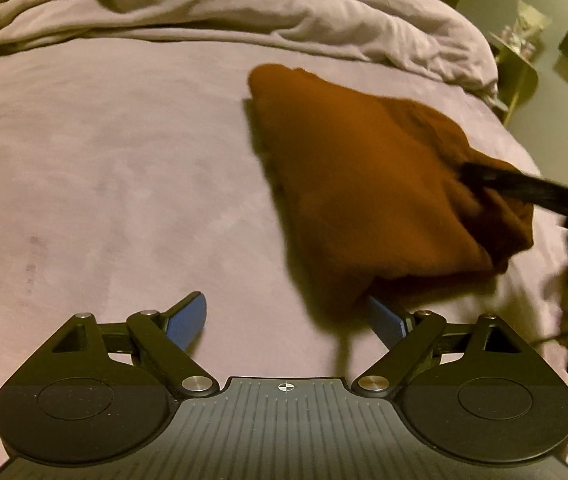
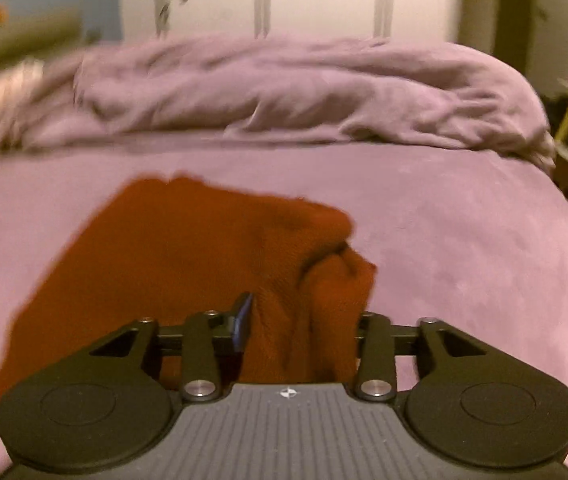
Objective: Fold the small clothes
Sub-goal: 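Smooth the folded cardigan bundle with both open grippers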
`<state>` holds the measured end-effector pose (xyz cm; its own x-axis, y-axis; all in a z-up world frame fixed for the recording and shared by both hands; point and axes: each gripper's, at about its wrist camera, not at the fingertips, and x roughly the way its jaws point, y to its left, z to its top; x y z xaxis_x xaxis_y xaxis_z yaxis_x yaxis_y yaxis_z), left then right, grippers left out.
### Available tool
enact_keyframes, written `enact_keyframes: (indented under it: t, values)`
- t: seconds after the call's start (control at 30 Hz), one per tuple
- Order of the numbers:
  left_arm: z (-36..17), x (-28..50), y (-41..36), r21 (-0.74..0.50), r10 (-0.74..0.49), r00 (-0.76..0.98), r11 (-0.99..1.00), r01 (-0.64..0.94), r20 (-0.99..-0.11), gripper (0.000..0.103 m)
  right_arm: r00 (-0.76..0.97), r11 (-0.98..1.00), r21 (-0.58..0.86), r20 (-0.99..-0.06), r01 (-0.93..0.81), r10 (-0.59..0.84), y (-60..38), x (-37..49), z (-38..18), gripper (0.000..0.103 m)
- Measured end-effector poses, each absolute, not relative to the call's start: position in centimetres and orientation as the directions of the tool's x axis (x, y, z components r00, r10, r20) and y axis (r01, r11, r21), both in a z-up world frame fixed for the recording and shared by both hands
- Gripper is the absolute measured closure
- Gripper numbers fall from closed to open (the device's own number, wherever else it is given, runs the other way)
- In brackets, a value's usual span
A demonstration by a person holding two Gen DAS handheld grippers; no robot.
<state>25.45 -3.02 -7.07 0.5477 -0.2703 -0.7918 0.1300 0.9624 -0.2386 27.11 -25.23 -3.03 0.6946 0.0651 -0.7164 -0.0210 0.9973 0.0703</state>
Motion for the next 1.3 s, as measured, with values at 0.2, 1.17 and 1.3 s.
enact_keyframes:
  t: [0.2, 1.17, 1.3]
  values:
    - [-7.9, 26.0, -5.4, -0.192, -0.208, 0.559, 0.977, 0.089, -0.803, 0.011, 0.732, 0.904, 0.405, -0.657, 0.137, 0.183, -28.4, 19.3, -2.7, 0.038]
    - [-2.9, 25.2, 0.8, -0.086, 0.009, 0.682, 0.991, -0.105, -0.731, 0.008, 0.680, 0.927, 0.366, -0.700, 0.079, 0.218, -27.4, 19.5, -2.1, 0.065]
    - [-1.9, 27.8, -0.2, -0.148, -0.055, 0.694, 0.986, -0.075, -0.718, 0.008, 0.748, 0.975, 0.222, -0.649, 0.010, 0.140, -25.6, 21.1, 0.5, 0.064]
